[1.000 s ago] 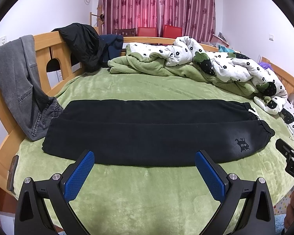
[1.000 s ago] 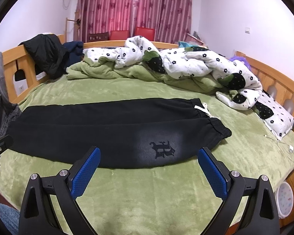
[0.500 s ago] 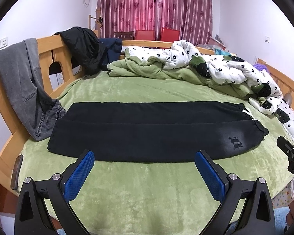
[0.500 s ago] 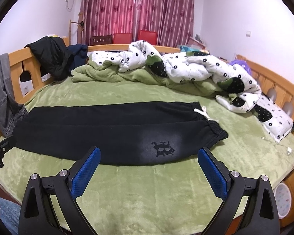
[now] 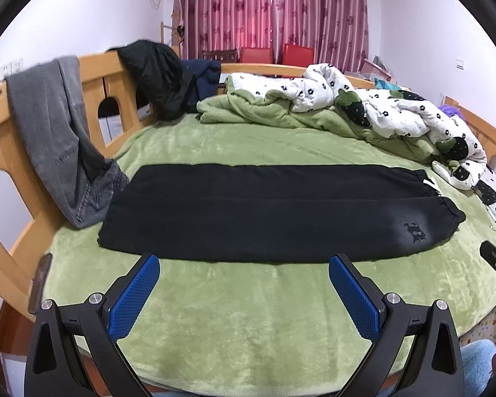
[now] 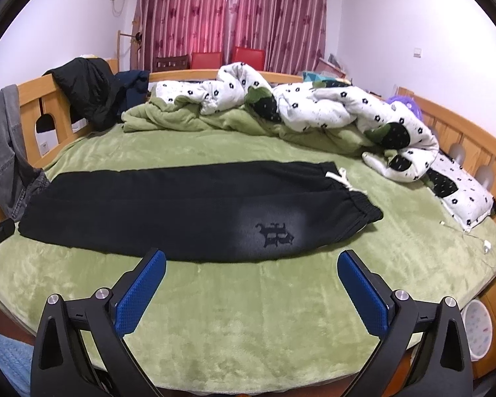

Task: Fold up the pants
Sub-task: 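Grasp the waistband edge of the black sweatpants with both grippers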

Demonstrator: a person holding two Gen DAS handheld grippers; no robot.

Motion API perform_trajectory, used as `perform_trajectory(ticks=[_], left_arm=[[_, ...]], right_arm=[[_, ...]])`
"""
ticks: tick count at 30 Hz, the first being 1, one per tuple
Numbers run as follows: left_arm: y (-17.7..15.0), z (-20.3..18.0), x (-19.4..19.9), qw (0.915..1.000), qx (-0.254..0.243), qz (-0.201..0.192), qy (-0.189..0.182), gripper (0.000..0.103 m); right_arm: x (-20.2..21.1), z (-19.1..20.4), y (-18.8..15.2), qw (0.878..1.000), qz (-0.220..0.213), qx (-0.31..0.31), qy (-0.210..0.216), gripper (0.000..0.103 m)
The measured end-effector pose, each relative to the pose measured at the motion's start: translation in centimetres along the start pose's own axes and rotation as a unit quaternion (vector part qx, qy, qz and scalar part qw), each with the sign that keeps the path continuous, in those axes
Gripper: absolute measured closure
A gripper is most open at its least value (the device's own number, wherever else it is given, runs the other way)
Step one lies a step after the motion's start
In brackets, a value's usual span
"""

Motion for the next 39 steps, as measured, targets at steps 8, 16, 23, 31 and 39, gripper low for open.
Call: perform_trajectory(ticks=[8, 16, 23, 31, 39], left_arm=[[-1.8, 1.8, -7.4, 0.9986, 0.016, 0.045, -0.021, 0.002], [-3.6, 5.7, -15.3, 0.9859, 0.112, 0.109, -0.060, 0.015], [-3.1, 8.5, -20.2, 0.9663, 0.196, 0.123, -0.112, 0.024], [-0.6, 9.9, -23.4, 0.9473, 0.265, 0.099, -0.150, 0.048], [1.0, 11.1, -22.8, 0.9594, 0.238, 0.091, -0.122, 0.091]], right_arm=[[-7.8, -1.2, -1.8, 0.996, 0.045, -0.033, 0.064, 0.001], [-16.2, -6.1, -3.5, 0.991, 0.096, -0.080, 0.048, 0.025], [-21.0, -9.7, -3.0, 0.982, 0.133, -0.121, 0.066, 0.036], [-25.8, -10.7, -0.7, 0.965, 0.142, -0.180, 0.128, 0.036], [-27.1, -11.4, 2.2, 0.970, 0.100, -0.195, 0.101, 0.087]])
Point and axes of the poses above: each gripper's, at about its wrist camera, not at the fingertips, and x roughly against the way its jaws point, z to its left, y to its top, the point moved 8 cm from there along -x, roughly the way its jaws point, and after that the axes turned 9 degrees about z, right-handed, at the moved point
